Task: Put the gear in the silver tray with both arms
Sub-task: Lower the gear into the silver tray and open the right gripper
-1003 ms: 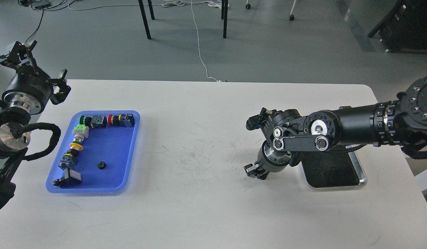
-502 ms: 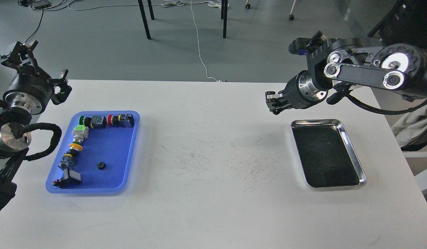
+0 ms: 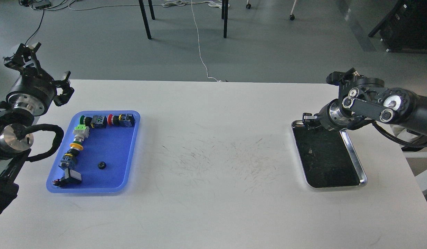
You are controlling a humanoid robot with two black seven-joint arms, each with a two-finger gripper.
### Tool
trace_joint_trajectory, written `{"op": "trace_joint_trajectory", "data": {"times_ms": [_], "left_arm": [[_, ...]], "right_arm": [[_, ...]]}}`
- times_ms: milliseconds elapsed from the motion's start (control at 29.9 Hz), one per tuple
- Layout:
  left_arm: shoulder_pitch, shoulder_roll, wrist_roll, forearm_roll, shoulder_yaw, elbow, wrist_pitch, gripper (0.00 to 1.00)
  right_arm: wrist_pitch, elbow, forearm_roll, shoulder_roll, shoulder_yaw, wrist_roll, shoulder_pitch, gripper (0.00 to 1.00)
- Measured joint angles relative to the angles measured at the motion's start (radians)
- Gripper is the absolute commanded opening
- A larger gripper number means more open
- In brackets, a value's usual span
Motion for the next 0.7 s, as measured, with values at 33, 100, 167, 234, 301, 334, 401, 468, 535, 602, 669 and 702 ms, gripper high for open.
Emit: {"op": "trace_joint_trajectory", "data": {"times_ms": [33,100,167,234,301,334,401,468,535,602,669,702], "left_arm": [[0.000,0.000,0.000,0.000,0.000,0.000,0.000,0.98],[0.000,0.000,0.000,0.000,-0.001,0.000,0.000,0.98],[0.000,0.000,0.000,0.000,-0.003,-0.001,0.000,0.98],[0.000,0.000,0.000,0.000,-0.004,-0.001,0.000,0.98],[0.000,0.000,0.000,0.000,-0.005,-0.001,0.000,0.98],[0.000,0.000,0.000,0.000,-0.005,-0.001,0.000,0.98],[0.000,0.002,0.000,0.000,-0.006,-0.001,0.000,0.98],[0.000,0.004,0.000,0.000,-0.006,-0.001,0.000,0.98],[0.000,0.005,0.000,0.000,-0.006,0.000,0.000,0.98],[0.000,0.006,0.000,0.000,-0.006,0.001,0.000,0.98],[0.000,0.006,0.000,0.000,-0.006,0.002,0.000,0.98],[0.000,0.006,0.000,0.000,-0.006,0.002,0.000,0.98]], "right_arm": [[0.000,0.000,-0.002,0.001,-0.001,0.000,-0.008,0.03],[0.000,-0.001,-0.005,0.002,-0.006,0.000,-0.023,0.03],[0.000,-0.001,-0.007,0.002,-0.010,0.000,-0.034,0.04],[0.000,-0.001,-0.011,0.002,-0.012,0.000,-0.040,0.04],[0.000,-0.001,-0.018,0.000,-0.013,0.000,-0.042,0.08],[0.000,0.000,-0.021,0.000,-0.013,0.000,-0.042,0.13],[0.000,0.000,-0.024,-0.001,-0.013,0.000,-0.042,0.29],[0.000,0.002,-0.025,-0.001,-0.013,0.000,-0.042,0.65],[0.000,0.003,-0.025,-0.002,-0.013,-0.001,-0.040,0.86],[0.000,0.006,-0.024,-0.002,-0.012,-0.001,-0.033,0.92],[0.000,0.010,-0.021,-0.001,-0.007,-0.001,-0.027,0.96],[0.000,0.011,-0.019,-0.002,-0.004,-0.002,-0.023,0.96]]}}
